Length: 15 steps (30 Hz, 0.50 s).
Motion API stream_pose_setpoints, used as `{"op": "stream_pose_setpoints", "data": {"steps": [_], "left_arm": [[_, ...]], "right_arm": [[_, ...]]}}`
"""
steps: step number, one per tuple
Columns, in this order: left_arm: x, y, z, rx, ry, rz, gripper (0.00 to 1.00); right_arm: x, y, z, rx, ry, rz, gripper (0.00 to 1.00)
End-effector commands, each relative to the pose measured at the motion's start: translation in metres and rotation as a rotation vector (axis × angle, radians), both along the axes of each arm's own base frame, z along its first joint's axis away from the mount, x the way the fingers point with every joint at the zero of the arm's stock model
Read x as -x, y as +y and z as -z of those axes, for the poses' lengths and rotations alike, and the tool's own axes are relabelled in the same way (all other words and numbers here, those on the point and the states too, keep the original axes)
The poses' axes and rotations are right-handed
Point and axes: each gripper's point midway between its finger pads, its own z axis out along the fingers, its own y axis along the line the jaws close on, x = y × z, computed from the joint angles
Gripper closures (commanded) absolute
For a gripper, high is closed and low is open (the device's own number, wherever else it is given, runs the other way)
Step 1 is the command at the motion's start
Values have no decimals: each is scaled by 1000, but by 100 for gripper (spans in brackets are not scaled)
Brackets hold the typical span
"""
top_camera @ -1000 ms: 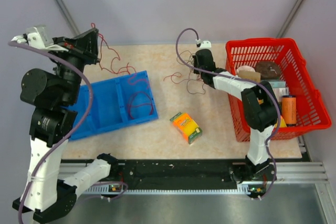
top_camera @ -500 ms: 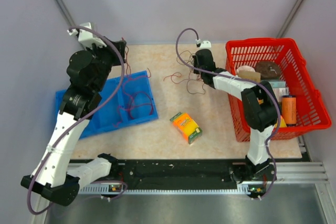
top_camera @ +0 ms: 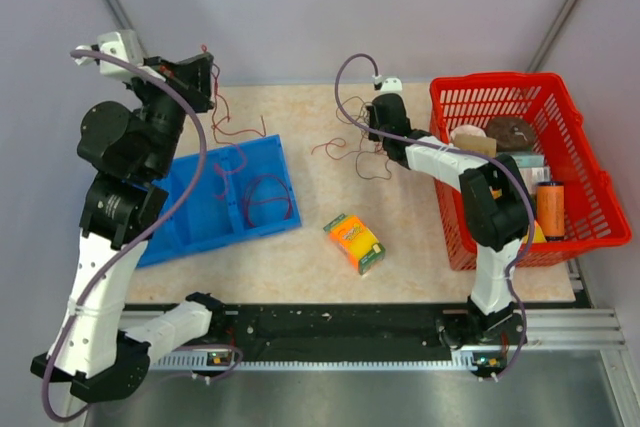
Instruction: Untangle the cables
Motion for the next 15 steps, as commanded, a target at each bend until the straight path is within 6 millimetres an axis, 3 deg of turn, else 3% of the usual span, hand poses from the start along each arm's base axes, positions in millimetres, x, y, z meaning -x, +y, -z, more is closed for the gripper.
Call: {"op": "stream_pose_setpoints", "data": {"steps": [1,4,7,15], "left_arm": [[22,12,-45,22,-125,-19,100],[33,18,-64,30,-170,-28,100],[34,16,-67,29,-176,-15,100],[2,1,-18,26,-73,0,100]], "right_arm": [[-8,-2,-21,-35,-58,2,100],[-9,-2,-23,-36,-62,1,100],[-8,-1,-23,-33,-59,-1,100],[-7,-2,-21,-32,-57,3,100]]}}
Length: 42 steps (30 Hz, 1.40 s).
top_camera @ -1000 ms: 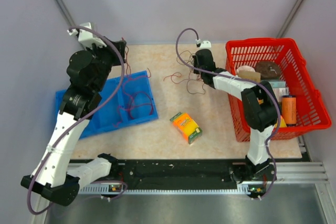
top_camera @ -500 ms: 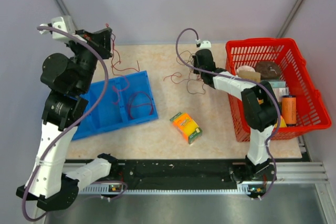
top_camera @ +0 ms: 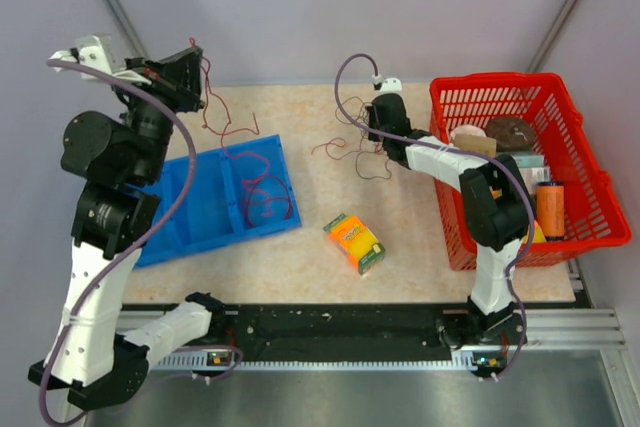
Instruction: Untangle the cables
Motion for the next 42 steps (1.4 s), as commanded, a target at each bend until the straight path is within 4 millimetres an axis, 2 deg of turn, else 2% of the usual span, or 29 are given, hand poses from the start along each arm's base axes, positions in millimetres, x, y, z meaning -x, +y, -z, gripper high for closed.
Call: {"op": "stream_pose_setpoints", "data": {"steps": [1,5,8,13,17,22,29,30,31,34,35,36,38,40,42], "left_arm": [[-21,-10,25,0,44,9,100],[-38,-16,57,-8,106,11,100],[-53,-24,98,-19,184,21,100],[-64,-27,189,-18,354,5,100],[-61,-12,257,1,500,-80,100],[-54,17,303,56,599,-247,100],[-79,-1,359,6,789,-233,100],[-83,-4,361,12,821,-230,97],[-84,-4,367,-3,867,-232,83],[-83,-7,357,31,845,-216,35],[-82,-11,355,31,807,-182,5],[-79,-15,344,42,756,-143,2],[-74,-25,327,50,677,-62,2],[-73,-46,307,50,592,72,12],[-73,-77,295,32,552,243,28]], "right_arm": [[-8,-5,-22,-28,-61,15,100],[-8,-5,-24,-27,-65,16,100],[-8,-5,-23,-25,-64,17,100],[-7,-6,-24,-25,-65,17,100],[-7,-4,-23,-26,-63,13,100],[-7,-5,-23,-28,-63,13,100],[-5,-1,-24,-40,-56,-9,100],[-4,2,-25,-41,-53,-31,100],[-2,4,-27,-42,-51,-48,100],[5,10,-37,-51,-46,-100,100],[8,11,-42,-54,-49,-112,100],[11,11,-46,-58,-45,-123,100],[20,14,-57,-78,-46,-155,100],[31,20,-75,-123,-55,-199,100],[42,27,-94,-172,-67,-245,100]]}}
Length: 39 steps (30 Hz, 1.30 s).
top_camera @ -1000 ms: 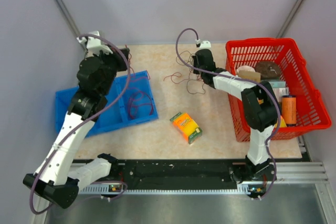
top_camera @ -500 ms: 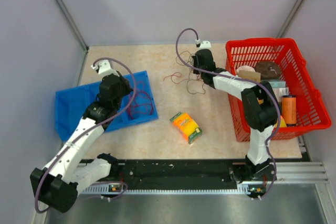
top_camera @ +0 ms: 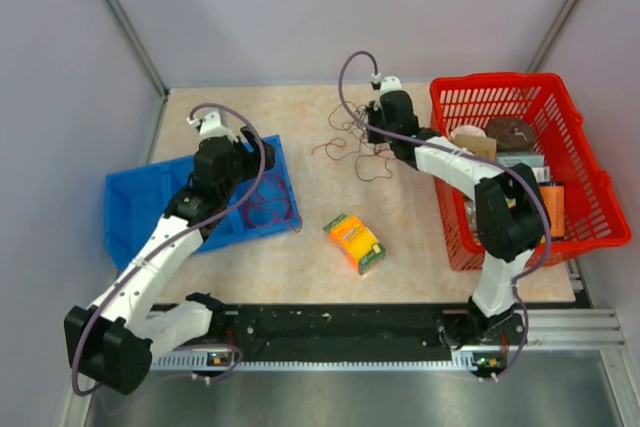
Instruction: Untangle the cables
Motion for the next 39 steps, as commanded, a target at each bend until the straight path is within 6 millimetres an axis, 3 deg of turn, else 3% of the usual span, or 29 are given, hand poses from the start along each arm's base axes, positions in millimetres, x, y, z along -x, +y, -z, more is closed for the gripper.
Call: {"op": "stream_pose_setpoints", "data": {"steps": [1,5,9,12,18,25,28,36,39], "left_arm": [[-3,-69,-62,140,-229,373,35],[-9,-120,-62,158,-243,608,47],[-34,-146,-42,36,-181,618,50],[-44,-156,-40,3,-257,603,53],[-50,-168,-10,-26,-327,616,61],[-35,-202,17,-40,-313,736,43],[-31,-207,22,-11,-303,746,43],[-39,-204,40,19,-204,677,67],[-35,-203,43,23,-185,673,68]], "right_arm": [[24,16,-87,-164,-105,-127,100],[43,19,-116,-217,-95,-172,100],[58,24,-136,-239,-71,-228,100],[71,26,-155,-270,-81,-269,100],[98,29,-193,-328,-135,-355,100],[106,35,-205,-371,-135,-395,100],[107,36,-205,-378,-130,-397,100],[107,34,-204,-378,-132,-383,100],[106,33,-204,-374,-139,-379,100]]}}
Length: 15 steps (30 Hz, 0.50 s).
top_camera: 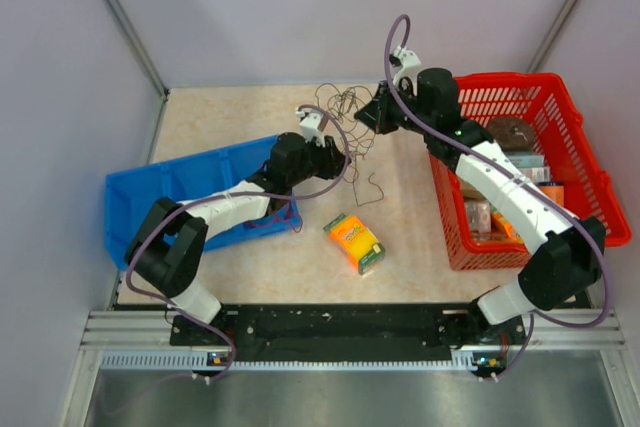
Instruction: Untangle the cables
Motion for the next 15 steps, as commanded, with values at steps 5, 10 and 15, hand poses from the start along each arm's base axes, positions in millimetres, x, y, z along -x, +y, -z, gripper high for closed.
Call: {"op": "stream_pose_setpoints", "data": {"steps": [5,10,15], "left_arm": [[3,5,-10,22,15,-42,54],[8,12,-5,14,32,-71,58],[17,19,-16,13,6,-71,56]], "right_arm": [[0,-6,-34,-43,-78,15,100],[1,-7,-35,-45,-85,13,100],[0,-6,-32,-43,-78,13,100]]}}
